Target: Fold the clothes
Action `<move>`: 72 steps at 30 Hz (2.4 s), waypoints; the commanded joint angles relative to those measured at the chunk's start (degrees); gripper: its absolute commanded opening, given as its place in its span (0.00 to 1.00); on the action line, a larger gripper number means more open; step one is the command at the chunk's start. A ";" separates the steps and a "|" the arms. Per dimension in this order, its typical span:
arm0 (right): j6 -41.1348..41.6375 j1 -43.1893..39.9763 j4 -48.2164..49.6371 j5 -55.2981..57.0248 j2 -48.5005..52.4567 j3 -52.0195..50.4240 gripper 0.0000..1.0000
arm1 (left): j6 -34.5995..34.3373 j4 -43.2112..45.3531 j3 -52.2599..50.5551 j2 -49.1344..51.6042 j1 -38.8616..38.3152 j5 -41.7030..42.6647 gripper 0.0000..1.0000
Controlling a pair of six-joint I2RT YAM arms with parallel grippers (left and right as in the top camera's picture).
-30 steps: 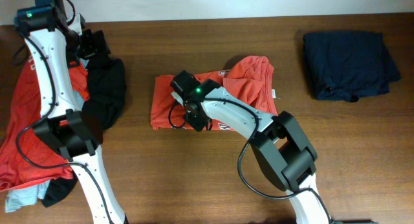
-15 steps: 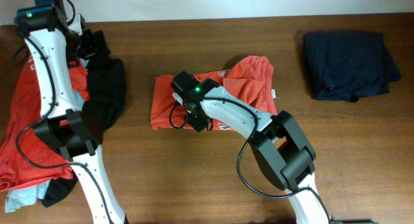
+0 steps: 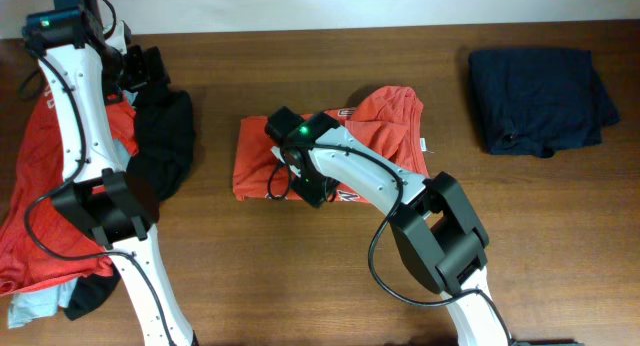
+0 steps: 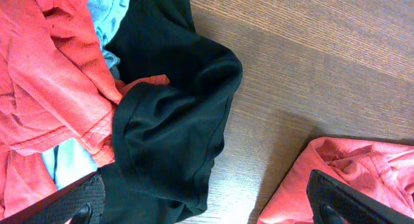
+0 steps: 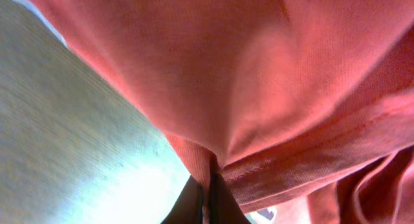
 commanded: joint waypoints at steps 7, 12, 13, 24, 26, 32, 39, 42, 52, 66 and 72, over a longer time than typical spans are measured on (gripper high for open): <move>3.78 -4.15 -4.37 0.57 -0.07 1.14 0.04 | 0.15 0.52 1.31 0.15 0.09 -0.44 0.99; 4.00 -7.17 -5.57 0.09 -0.07 1.14 0.31 | 0.15 0.90 1.31 0.15 0.09 -0.44 0.99; 4.00 -7.67 -5.88 -0.66 -0.11 1.33 0.49 | 0.15 0.94 1.31 0.15 0.09 -0.44 0.99; 4.22 -9.40 -13.75 -12.48 -1.31 24.87 0.73 | 1.05 1.31 1.31 0.15 0.09 -0.44 0.99; 5.07 -11.72 -14.67 -12.57 -1.31 28.68 0.83 | 1.03 1.29 1.31 0.15 0.09 -0.46 0.99; 2.21 -22.53 -15.43 -19.85 -1.11 28.22 0.88 | 1.03 1.33 1.31 0.15 0.09 -0.44 0.99; -5.92 -36.37 -15.15 -32.30 -1.11 19.47 0.86 | 1.01 1.57 1.31 0.15 0.07 -0.44 0.99; -9.22 -40.96 -12.85 -35.10 -1.11 12.39 0.86 | 1.01 1.86 1.31 0.15 0.07 -0.44 0.99; -9.81 -45.42 0.00 -42.12 -1.09 -2.80 0.81 | 1.01 1.75 1.31 0.15 0.07 -0.44 0.99; -9.16 -45.51 15.43 -41.77 -0.28 -13.03 0.80 | 1.01 0.83 1.31 0.15 0.09 -0.44 0.99; -8.90 -45.44 17.99 -42.91 0.07 -16.37 0.81 | 1.01 0.63 1.31 0.15 0.07 -0.42 0.99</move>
